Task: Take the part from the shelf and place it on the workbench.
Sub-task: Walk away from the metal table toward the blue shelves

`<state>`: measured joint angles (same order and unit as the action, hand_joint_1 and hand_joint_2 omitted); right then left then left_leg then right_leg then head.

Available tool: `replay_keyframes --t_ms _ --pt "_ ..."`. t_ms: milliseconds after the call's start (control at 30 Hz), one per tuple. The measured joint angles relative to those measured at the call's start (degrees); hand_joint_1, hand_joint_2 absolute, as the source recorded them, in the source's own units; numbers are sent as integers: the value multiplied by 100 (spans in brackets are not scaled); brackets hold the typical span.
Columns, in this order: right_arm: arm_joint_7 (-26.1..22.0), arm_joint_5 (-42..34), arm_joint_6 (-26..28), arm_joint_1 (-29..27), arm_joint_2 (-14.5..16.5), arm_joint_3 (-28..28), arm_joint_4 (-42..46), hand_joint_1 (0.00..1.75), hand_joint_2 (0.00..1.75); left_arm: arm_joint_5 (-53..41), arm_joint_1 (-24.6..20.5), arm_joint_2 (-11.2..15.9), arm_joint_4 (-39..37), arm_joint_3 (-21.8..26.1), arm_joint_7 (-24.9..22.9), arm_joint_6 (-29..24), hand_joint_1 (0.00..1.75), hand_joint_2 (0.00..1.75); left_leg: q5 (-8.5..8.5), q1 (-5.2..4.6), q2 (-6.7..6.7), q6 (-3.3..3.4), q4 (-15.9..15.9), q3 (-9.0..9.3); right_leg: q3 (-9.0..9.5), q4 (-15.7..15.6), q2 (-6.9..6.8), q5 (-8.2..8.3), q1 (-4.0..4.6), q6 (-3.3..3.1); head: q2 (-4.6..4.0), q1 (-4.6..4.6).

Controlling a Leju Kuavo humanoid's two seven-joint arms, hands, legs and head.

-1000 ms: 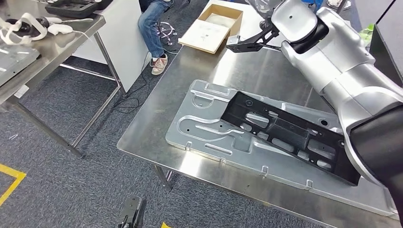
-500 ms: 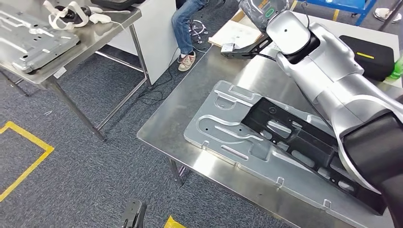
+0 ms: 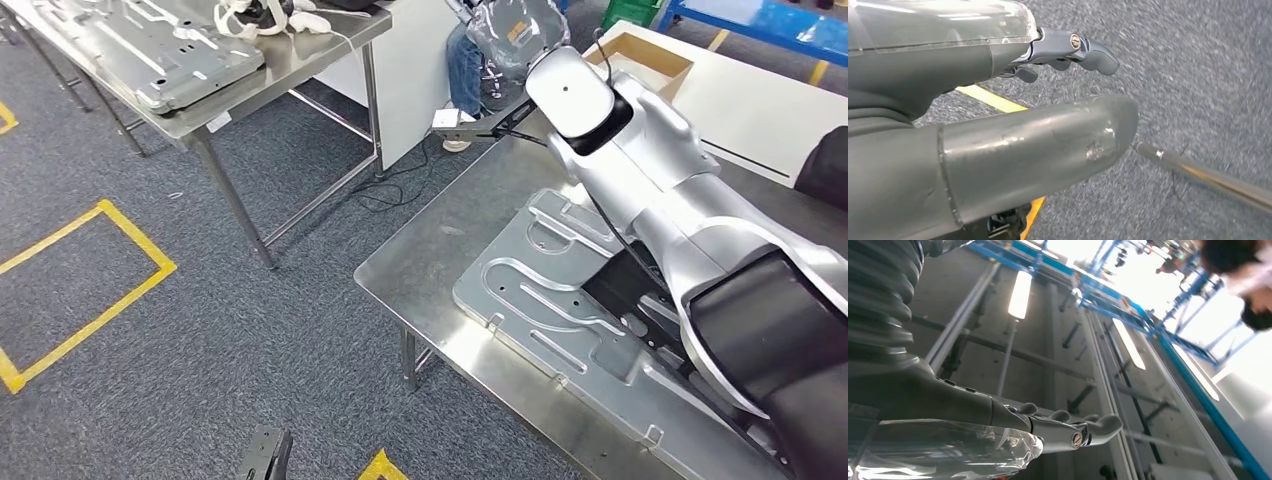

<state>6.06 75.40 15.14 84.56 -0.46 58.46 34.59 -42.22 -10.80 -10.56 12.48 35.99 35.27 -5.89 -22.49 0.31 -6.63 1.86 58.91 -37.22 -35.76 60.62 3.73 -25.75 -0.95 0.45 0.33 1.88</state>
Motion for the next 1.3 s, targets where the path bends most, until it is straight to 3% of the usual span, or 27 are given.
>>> replay_keyframes --t_ms 33,100,167,233,300,333,367,433,500,533,600,633,700,767,800,833,867,900,967,1033,1100,1133,1200,1267,1300 --pt "-1 11 16 -15 7 -24 -3 0 175 0 6 8 0 1 -5 1 0 0 10 14 -64 -35 -2 -21 34 -75 27 -14 6 -10 0 1" --pt "-2 16 30 -40 41 -53 -10 0 175 0 35 30 1 2 -20 2 0 0 26 40 -142 -109 -18 -50 66 -131 -91 -1 8 -40 0 1" --pt "-5 30 35 -45 84 -86 -18 0 175 -1 58 53 3 3 -28 4 0 0 -86 11 123 -170 142 -131 118 -205 -229 30 -22 -103 0 -12" --pt "-10 63 57 -44 98 -136 -43 0 175 0 37 62 4 3 -29 17 0 0 -393 4 499 -220 726 -407 151 -244 -372 40 -26 -147 0 -22" --pt "-25 105 107 -55 104 -180 -92 0 175 -8 7 63 4 3 -35 37 0 0 -645 44 611 -265 1416 -748 157 -240 -524 26 -22 -153 0 -22" --pt "-38 133 137 -63 111 -202 -124 0 175 -18 0 64 5 2 -45 44 0 0 -640 64 628 -285 1537 -811 160 -234 -602 15 -26 -146 0 -22" --pt "-50 160 167 -68 123 -229 -153 0 175 -27 -2 67 7 2 -58 49 0 0 -532 79 649 -301 1428 -752 165 -225 -673 0 -32 -133 0 -22" --pt "-64 202 219 -69 145 -303 -198 0 175 -38 -12 80 11 1 -83 45 0 0 -198 90 814 -319 691 -359 186 -192 -810 -50 -40 -85 0 -22" --pt "-64 221 264 -73 156 -380 -229 0 175 -34 -33 96 14 1 -91 29 0 0 -38 53 972 -271 115 -55 204 -157 -922 -101 -9 -23 0 -21" --pt "-61 231 291 -88 163 -414 -241 0 175 -26 -39 104 14 1 -89 20 0 0 -46 33 984 -235 30 -19 214 -154 -973 -115 16 4 0 -20" --pt "-51 256 363 -147 188 -467 -255 0 175 -8 -33 135 16 1 -80 9 0 0 -37 26 852 -149 24 -24 245 -174 -1067 -134 34 59 0 -19" --pt "-44 268 396 -181 201 -491 -259 0 175 -2 -28 152 16 2 -75 8 0 0 -28 36 788 -115 10 -21 254 -152 -1021 -174 22 88 0 -18" --pt "-34 284 434 -239 209 -547 -267 0 175 -1 -32 180 17 3 -70 7 0 0 -5 58 664 -42 -19 -8 121 176 -743 -409 -15 123 0 -18" --pt "-27 289 445 -303 198 -592 -283 0 175 -1 -43 190 17 4 -68 6 0 0 -2 48 533 4 -22 -11 -237 904 -460 -755 -22 119 0 -18" --pt "-25 291 446 -344 193 -603 -293 0 175 -1 -42 192 17 4 -68 5 0 0 -2 38 459 16 -21 -11 -426 1240 -407 -856 -15 112 0 -18" --pt "-25 292 445 -382 189 -611 -302 0 175 -1 -36 194 17 4 -68 5 0 0 -1 26 381 22 -19 -10 -546 1414 -384 -851 -5 99 0 -18" --pt "-25 292 445 -410 188 -619 -309 0 175 -1 -28 196 17 3 -68 5 0 0 -1 14 299 25 -15 -9 -567 1372 -368 -732 6 74 0 -18" --pt "-24 292 446 -424 188 -631 -314 0 175 -1 -23 197 17 3 -69 4 0 0 0 0 216 26 -11 -5 -479 1112 -336 -519 18 36 0 -18" --pt "-21 292 447 -423 188 -658 -316 0 175 -1 -22 192 17 3 -68 3 0 0 3 -18 72 19 -4 -9 -168 357 -108 -112 29 -64 0 -22" --pt "-19 292 447 -419 190 -679 -316 0 175 -1 -32 190 17 4 -67 3 0 0 19 2 -44 -16 -1 -38 8 -68 85 21 38 -115 0 -28" --pt "-18 293 447 -418 204 -684 -315 0 175 -1 -32 200 18 4 -65 2 0 0 49 31 -180 -88 -26 -63 49 -150 17 16 48 -121 0 -30" --pt "-17 293 446 -416 215 -685 -315 0 175 -2 -18 208 19 4 -63 1 0 0 48 29 -177 -121 -24 -73 85 -193 -63 30 40 -127 0 -30" --pt "-16 294 447 -405 229 -692 -315 0 175 -3 -1 222 21 3 -62 1 0 0 -104 -2 92 -177 217 -185 171 -292 -226 60 4 -152 0 -41" --pt "-16 299 454 -413 228 -703 -317 0 175 -2 -10 223 22 3 -61 0 0 0 -422 14 474 -224 866 -492 220 -325 -382 56 6 -172 0 -50" --pt "-16 304 464 -435 227 -708 -318 0 175 -1 -16 224 22 3 -60 -1 0 0 -550 34 562 -246 1210 -663 230 -322 -461 45 12 -174 0 -50"
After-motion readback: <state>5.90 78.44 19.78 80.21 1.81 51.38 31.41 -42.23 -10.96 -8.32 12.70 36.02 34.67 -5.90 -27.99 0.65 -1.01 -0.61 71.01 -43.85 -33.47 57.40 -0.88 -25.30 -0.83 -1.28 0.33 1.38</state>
